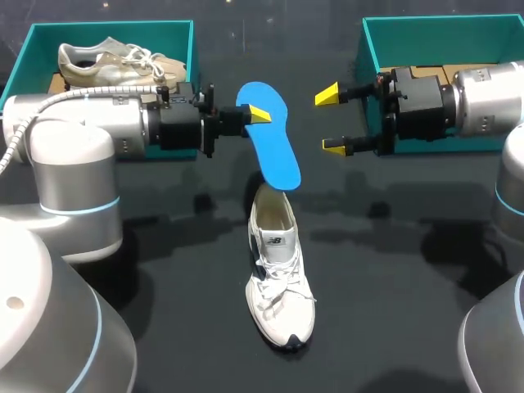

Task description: Take the shoe out of the shoebox, open the shoe tongue, remove and reinsert the insole, then place the shoe into the shoebox

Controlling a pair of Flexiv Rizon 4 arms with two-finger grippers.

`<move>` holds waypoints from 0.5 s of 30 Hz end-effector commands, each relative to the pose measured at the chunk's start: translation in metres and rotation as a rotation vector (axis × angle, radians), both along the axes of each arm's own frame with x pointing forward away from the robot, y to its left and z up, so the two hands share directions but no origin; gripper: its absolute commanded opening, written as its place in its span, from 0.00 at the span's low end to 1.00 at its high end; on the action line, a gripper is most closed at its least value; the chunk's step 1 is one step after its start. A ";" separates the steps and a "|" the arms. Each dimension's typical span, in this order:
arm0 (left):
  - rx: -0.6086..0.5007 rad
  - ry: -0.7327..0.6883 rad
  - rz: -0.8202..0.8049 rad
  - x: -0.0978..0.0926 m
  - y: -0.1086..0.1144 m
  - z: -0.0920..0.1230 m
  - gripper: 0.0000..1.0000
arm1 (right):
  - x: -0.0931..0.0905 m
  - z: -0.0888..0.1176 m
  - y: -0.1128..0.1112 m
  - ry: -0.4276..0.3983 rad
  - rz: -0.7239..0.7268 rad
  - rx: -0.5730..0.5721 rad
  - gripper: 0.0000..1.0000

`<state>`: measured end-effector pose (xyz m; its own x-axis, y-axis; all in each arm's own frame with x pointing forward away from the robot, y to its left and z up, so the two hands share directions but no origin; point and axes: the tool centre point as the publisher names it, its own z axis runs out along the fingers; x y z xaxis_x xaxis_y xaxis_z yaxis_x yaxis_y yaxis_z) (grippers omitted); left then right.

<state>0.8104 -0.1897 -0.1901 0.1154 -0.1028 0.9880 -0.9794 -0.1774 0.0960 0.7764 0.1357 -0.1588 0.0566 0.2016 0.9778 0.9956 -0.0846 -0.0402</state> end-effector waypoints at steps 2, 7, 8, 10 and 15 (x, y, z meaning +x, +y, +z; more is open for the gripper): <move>0.001 0.000 0.000 0.000 -0.001 0.000 0.00 | 0.004 0.000 0.002 -0.025 0.012 -0.003 1.00; 0.001 0.000 0.000 0.000 -0.001 0.000 0.00 | 0.004 0.000 0.002 -0.025 0.012 -0.003 1.00; 0.001 0.000 0.000 0.000 -0.001 0.000 0.00 | 0.004 0.000 0.002 -0.025 0.012 -0.003 1.00; 0.001 0.000 0.000 0.000 -0.001 0.000 0.00 | 0.004 0.000 0.002 -0.025 0.012 -0.003 1.00; 0.045 -0.374 0.006 0.004 0.006 0.019 0.00 | 0.004 0.000 0.002 -0.025 0.012 -0.003 1.00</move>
